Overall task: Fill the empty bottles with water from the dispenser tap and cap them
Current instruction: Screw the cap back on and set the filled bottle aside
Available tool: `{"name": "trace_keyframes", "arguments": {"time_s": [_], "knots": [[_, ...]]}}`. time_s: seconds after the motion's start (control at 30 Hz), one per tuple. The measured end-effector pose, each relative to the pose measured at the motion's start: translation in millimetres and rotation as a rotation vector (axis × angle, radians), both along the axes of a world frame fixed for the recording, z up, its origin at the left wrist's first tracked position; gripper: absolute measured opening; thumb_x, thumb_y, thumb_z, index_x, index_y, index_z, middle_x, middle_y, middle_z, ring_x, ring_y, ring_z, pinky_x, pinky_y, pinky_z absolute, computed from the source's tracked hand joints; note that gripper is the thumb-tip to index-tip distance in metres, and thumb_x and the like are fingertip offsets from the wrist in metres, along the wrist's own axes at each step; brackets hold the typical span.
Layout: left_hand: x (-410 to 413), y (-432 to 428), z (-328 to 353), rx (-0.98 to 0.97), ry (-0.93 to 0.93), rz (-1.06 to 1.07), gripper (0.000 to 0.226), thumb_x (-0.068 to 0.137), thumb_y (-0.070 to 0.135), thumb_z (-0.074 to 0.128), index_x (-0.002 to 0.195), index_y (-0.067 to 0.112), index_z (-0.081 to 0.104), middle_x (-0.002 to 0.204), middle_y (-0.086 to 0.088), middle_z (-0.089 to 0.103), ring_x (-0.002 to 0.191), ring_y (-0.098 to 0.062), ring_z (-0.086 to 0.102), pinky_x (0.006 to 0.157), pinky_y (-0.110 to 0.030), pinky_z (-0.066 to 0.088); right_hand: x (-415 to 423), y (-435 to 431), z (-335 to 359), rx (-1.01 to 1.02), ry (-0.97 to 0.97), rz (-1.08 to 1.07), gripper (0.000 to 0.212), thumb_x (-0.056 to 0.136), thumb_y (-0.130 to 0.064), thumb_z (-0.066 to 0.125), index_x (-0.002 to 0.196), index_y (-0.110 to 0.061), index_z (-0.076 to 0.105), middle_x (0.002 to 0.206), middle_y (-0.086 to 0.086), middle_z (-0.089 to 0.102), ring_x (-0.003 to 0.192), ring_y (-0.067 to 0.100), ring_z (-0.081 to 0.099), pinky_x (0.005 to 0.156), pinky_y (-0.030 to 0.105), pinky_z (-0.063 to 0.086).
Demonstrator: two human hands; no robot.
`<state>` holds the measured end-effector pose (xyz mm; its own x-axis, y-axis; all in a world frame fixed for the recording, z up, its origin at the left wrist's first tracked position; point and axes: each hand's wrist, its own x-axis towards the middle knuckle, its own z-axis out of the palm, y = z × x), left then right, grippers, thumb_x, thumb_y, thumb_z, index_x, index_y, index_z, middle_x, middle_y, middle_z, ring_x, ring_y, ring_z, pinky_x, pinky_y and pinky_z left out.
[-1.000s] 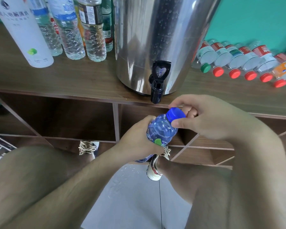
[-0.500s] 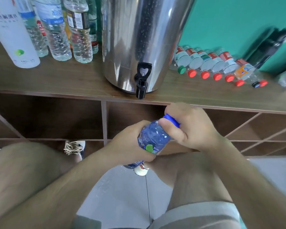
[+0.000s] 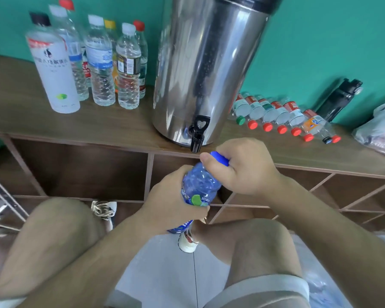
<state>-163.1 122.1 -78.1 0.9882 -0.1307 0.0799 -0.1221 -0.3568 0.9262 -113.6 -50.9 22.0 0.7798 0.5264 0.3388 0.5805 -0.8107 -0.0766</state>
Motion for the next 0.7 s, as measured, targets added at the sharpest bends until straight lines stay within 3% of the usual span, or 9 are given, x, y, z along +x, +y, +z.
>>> {"name": "trace_keyframes", "arguments": {"time_s": [0.1, 0.2, 0.33, 0.4, 0.47, 0.57, 0.7], "knots": [[-5, 5, 17, 0.096, -0.094, 0.18, 0.06, 0.06, 0.039, 0.086, 0.111, 0.038, 0.055, 0.096, 0.02, 0.069, 0.089, -0.002, 0.066, 0.082, -0.03, 0.055, -2, 23, 14, -0.013, 0.05, -0.192, 0.071, 0.083, -0.076, 0.021, 0.058, -0.01, 0.031, 0.051, 0.004, 0.031, 0.052, 0.023, 0.036, 0.051, 0.033, 0.019], [-4, 19, 31, 0.137, -0.179, 0.303, 0.06, 0.063, 0.037, 0.086, 0.113, 0.038, 0.052, 0.097, 0.019, 0.066, 0.088, -0.003, 0.063, 0.076, -0.02, 0.049, 0, 48, 36, 0.026, 0.079, -0.25, 0.067, 0.091, -0.068, 0.034, 0.057, -0.011, 0.03, 0.05, 0.003, 0.032, 0.052, 0.021, 0.038, 0.052, 0.033, 0.021], [3, 49, 50, 0.109, -0.24, 0.415, 0.056, 0.069, 0.036, 0.086, 0.115, 0.034, 0.053, 0.1, 0.014, 0.065, 0.09, -0.005, 0.061, 0.076, -0.024, 0.047, 4, 92, 54, 0.094, 0.071, -0.216, 0.063, 0.096, -0.068, 0.043, 0.063, -0.015, 0.037, 0.059, 0.001, 0.043, 0.057, 0.019, 0.044, 0.053, 0.033, 0.028], [13, 71, 58, 0.073, -0.254, 0.466, 0.056, 0.071, 0.037, 0.088, 0.114, 0.032, 0.051, 0.104, 0.011, 0.065, 0.095, -0.009, 0.063, 0.08, -0.032, 0.051, 10, 115, 58, 0.15, 0.063, -0.123, 0.056, 0.095, -0.07, 0.049, 0.078, -0.017, 0.046, 0.074, -0.002, 0.053, 0.07, 0.023, 0.054, 0.059, 0.035, 0.035], [27, 95, 64, -0.004, -0.245, 0.521, 0.063, 0.07, 0.035, 0.089, 0.116, 0.032, 0.047, 0.108, 0.011, 0.065, 0.1, -0.011, 0.065, 0.084, -0.036, 0.053, 17, 139, 63, 0.246, 0.118, 0.007, 0.05, 0.091, -0.068, 0.062, 0.107, -0.022, 0.049, 0.095, -0.003, 0.061, 0.083, 0.021, 0.06, 0.068, 0.035, 0.042], [53, 125, 69, -0.056, -0.24, 0.587, 0.064, 0.072, 0.026, 0.084, 0.122, 0.032, 0.044, 0.114, 0.01, 0.064, 0.104, -0.014, 0.064, 0.088, -0.037, 0.052, 31, 172, 67, 0.385, 0.283, 0.218, 0.077, 0.081, -0.048, 0.086, 0.14, -0.033, 0.039, 0.117, -0.006, 0.056, 0.096, 0.015, 0.061, 0.081, 0.029, 0.049], [86, 155, 60, -0.134, -0.215, 0.588, 0.064, 0.075, 0.017, 0.085, 0.124, 0.025, 0.045, 0.115, 0.008, 0.065, 0.108, -0.014, 0.065, 0.09, -0.034, 0.051, 71, 207, 46, 0.443, 0.311, 0.239, 0.073, 0.08, -0.025, 0.086, 0.137, -0.038, 0.042, 0.123, 0.004, 0.057, 0.098, 0.021, 0.063, 0.091, 0.035, 0.053]]}}
